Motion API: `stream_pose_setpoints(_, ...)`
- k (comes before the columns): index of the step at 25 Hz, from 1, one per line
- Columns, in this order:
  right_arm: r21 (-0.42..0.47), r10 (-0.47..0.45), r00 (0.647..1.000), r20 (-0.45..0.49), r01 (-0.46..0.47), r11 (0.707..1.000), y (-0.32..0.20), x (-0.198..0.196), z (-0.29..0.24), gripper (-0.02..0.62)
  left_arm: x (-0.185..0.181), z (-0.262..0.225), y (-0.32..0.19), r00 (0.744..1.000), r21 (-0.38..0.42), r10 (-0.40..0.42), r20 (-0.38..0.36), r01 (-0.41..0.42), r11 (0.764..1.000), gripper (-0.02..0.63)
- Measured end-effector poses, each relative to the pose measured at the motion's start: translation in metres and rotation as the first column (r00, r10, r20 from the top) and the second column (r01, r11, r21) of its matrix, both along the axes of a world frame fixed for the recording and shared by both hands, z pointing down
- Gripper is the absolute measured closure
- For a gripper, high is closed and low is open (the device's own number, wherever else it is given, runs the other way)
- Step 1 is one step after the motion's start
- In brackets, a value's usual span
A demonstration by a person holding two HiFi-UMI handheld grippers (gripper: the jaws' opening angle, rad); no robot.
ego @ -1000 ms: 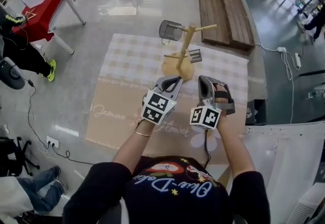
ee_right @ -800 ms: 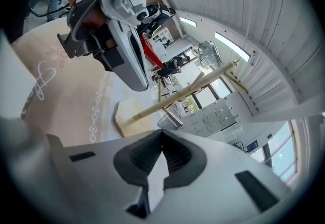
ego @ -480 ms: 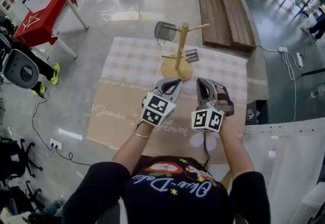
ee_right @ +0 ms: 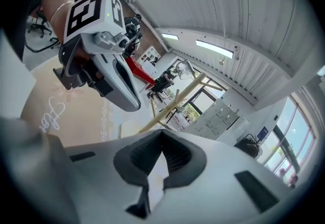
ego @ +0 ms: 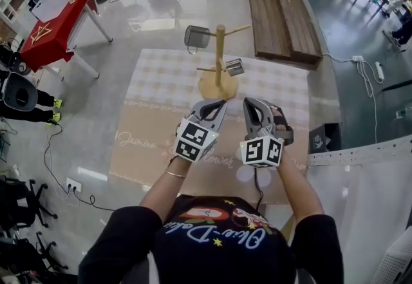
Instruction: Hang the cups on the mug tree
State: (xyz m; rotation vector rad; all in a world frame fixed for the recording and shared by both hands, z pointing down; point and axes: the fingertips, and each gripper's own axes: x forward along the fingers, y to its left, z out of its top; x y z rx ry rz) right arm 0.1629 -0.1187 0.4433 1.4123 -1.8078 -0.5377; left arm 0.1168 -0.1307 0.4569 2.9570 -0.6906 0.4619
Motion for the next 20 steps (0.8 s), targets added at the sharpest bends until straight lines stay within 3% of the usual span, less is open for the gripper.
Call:
stream_pose_setpoints(3, 0.003, -0.025, 0.993, 0.116, 0.025, 1.000, 0.007, 0.001, -0.009, 0.589, 0.006, -0.003, 0.009, 1.000, 0.007, 0.006, -0.001, -0.006, 1.000, 0.598)
stream_pose_setpoints(5, 0.000, -0.077, 0.968, 0.240, 0.079, 0.997, 0.014, -0.004, -0.017, 0.589, 0.008, -0.004, 0.014, 1.000, 0.011, 0.003, -0.001, -0.003, 1.000, 0.598)
stream_pose_setpoints(8, -0.008, -0.134, 0.889, 0.437, 0.153, 0.988, 0.027, -0.011, -0.028, 0.589, 0.010, -0.009, 0.022, 1.000, 0.008, -0.004, -0.011, 0.005, 1.000, 0.598)
stream_pose_setpoints(13, -0.042, -0.111, 0.763, 0.637, 0.179, 0.983, 0.040, -0.002, -0.038, 0.589, 0.021, -0.017, 0.040, 1.000, 0.012, -0.005, -0.024, 0.005, 1.000, 0.598)
stream_pose_setpoints(20, -0.082, -0.068, 0.625, 0.778, 0.207, 0.975, 0.060, 0.014, -0.039, 0.589, 0.027, -0.027, 0.060, 0.999, 0.037, -0.008, -0.033, 0.009, 0.999, 0.598)
